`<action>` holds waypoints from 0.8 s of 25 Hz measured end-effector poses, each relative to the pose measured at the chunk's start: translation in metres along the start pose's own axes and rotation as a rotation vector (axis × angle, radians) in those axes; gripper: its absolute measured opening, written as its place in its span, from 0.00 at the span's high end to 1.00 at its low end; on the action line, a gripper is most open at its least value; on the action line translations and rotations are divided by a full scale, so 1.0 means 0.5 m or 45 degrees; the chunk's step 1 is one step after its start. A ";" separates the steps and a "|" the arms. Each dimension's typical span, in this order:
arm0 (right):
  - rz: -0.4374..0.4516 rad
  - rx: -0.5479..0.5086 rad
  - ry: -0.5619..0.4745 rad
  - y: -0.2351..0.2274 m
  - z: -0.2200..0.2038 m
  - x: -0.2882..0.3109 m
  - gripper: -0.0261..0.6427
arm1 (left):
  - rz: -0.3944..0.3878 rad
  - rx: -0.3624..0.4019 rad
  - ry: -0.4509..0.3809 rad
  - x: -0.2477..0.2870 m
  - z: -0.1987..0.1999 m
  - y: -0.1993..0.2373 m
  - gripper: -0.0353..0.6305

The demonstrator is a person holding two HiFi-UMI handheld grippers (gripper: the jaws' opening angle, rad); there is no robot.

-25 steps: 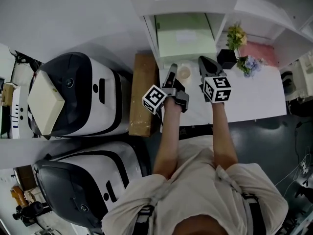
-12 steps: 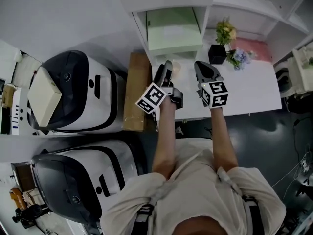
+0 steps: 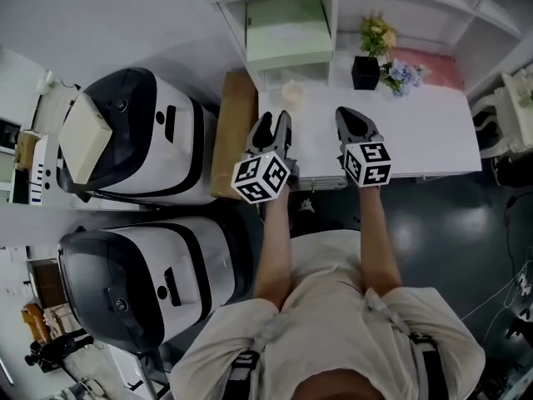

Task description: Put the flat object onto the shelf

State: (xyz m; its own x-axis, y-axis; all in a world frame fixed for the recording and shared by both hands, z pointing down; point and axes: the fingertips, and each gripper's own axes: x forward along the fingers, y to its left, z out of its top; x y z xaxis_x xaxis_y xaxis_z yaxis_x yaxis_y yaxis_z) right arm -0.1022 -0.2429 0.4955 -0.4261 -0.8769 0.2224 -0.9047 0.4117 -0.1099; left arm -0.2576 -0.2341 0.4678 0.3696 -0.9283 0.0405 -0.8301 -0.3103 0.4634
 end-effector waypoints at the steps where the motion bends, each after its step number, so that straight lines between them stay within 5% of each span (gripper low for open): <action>1: 0.003 0.015 -0.010 0.005 -0.004 -0.009 0.86 | 0.025 0.051 -0.007 -0.015 0.005 -0.002 0.68; 9: 0.003 0.085 -0.055 0.030 -0.042 -0.076 0.86 | 0.161 0.348 -0.034 -0.092 -0.001 -0.028 0.69; 20: 0.003 0.032 -0.121 0.033 -0.036 -0.147 0.86 | 0.127 0.434 -0.036 -0.118 -0.030 -0.061 0.93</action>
State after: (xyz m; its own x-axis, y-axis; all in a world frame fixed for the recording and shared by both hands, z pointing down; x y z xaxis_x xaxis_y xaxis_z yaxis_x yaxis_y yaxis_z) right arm -0.0860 -0.1671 0.4947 -0.4250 -0.8960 0.1290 -0.9026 0.4088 -0.1347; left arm -0.2480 -0.1668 0.4644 0.2720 -0.9613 0.0440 -0.9549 -0.2639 0.1361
